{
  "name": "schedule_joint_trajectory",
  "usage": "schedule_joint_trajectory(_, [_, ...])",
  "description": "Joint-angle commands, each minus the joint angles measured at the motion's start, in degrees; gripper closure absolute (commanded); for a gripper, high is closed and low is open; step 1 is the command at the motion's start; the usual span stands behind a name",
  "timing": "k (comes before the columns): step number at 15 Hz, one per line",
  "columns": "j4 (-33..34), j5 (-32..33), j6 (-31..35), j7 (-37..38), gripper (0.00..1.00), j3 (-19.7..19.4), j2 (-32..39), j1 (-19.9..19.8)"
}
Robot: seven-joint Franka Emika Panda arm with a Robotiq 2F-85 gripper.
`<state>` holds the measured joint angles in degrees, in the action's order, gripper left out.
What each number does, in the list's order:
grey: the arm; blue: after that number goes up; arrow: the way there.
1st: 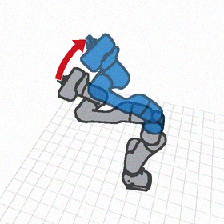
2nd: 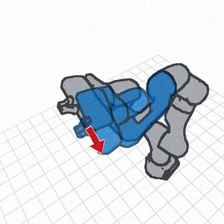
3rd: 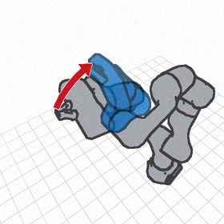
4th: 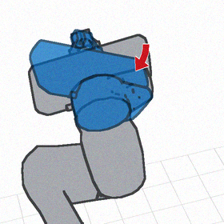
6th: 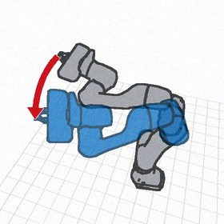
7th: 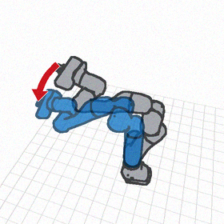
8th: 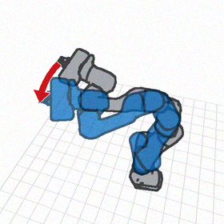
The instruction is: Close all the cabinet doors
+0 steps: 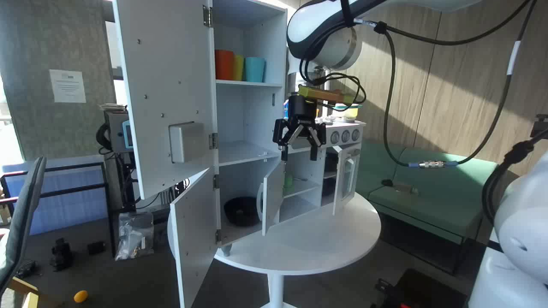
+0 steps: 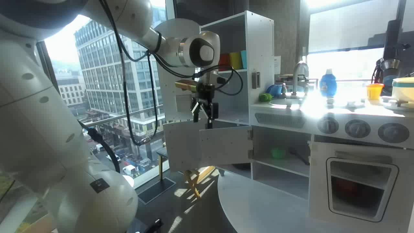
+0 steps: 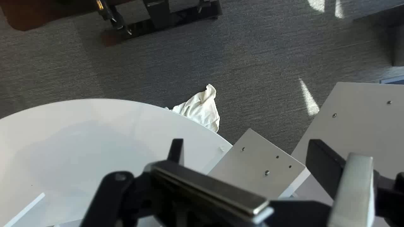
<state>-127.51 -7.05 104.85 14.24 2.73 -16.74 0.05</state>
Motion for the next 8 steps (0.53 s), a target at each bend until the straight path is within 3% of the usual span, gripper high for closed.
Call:
schedule_joint_trajectory(1, [0.3,0.0,-0.1,0.0,0.0,0.0,0.0,0.0])
schedule_joint_trajectory(5, [0.7,0.0,-0.1,0.0,0.0,0.0,-0.2,0.0])
schedule_joint_trajectory(8, [1.1,-1.4,1.0,0.9,0.0,-0.3,4.2,-0.1])
